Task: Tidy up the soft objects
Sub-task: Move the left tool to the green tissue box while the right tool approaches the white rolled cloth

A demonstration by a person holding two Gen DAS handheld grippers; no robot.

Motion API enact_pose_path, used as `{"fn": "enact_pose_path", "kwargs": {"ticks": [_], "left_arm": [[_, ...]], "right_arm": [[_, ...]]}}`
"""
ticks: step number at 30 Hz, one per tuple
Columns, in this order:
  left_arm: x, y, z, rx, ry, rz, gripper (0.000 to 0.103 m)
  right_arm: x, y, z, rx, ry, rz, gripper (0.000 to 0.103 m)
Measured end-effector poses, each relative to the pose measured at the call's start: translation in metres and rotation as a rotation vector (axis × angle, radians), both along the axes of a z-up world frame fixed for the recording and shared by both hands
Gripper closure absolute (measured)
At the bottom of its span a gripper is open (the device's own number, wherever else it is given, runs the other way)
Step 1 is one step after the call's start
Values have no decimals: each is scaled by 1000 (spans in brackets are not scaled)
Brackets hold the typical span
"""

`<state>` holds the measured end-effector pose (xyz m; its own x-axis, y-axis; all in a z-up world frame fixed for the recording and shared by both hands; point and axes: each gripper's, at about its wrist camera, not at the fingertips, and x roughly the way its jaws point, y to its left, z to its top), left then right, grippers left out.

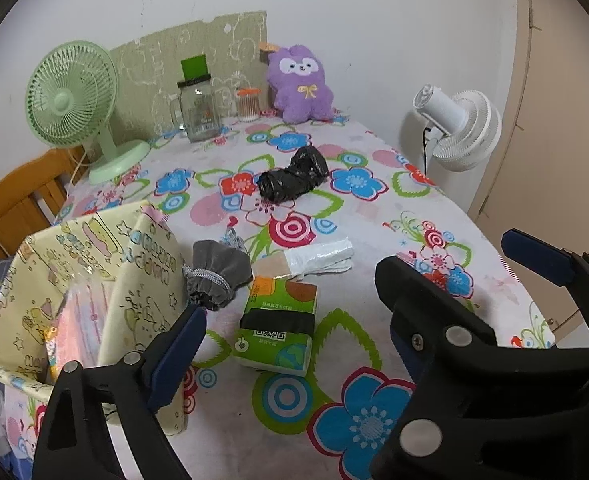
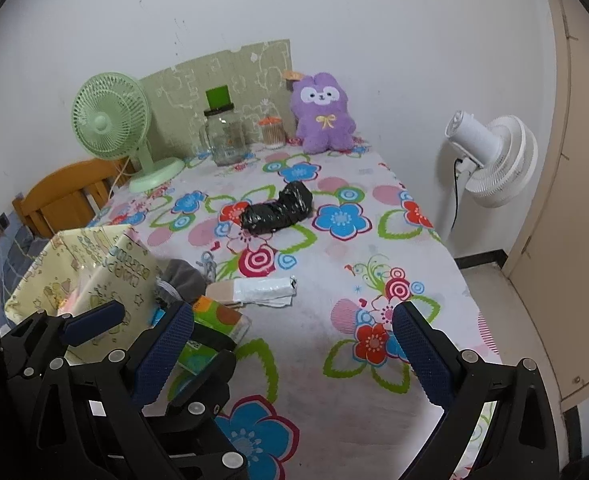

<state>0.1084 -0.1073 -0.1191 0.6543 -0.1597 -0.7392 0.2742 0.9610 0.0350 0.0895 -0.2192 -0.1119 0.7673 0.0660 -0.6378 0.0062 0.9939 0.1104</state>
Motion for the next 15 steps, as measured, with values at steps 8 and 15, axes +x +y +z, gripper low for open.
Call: {"fn": "enact_pose_path", "kwargs": {"ticks": [8, 15], "left_arm": [[15, 0, -14, -14, 50, 9, 12], [29, -1, -28, -20, 98, 28, 18]], "right_arm": [[17, -1, -14, 13, 40, 2, 2], [32, -3, -25, -16, 66, 4, 2]]}}
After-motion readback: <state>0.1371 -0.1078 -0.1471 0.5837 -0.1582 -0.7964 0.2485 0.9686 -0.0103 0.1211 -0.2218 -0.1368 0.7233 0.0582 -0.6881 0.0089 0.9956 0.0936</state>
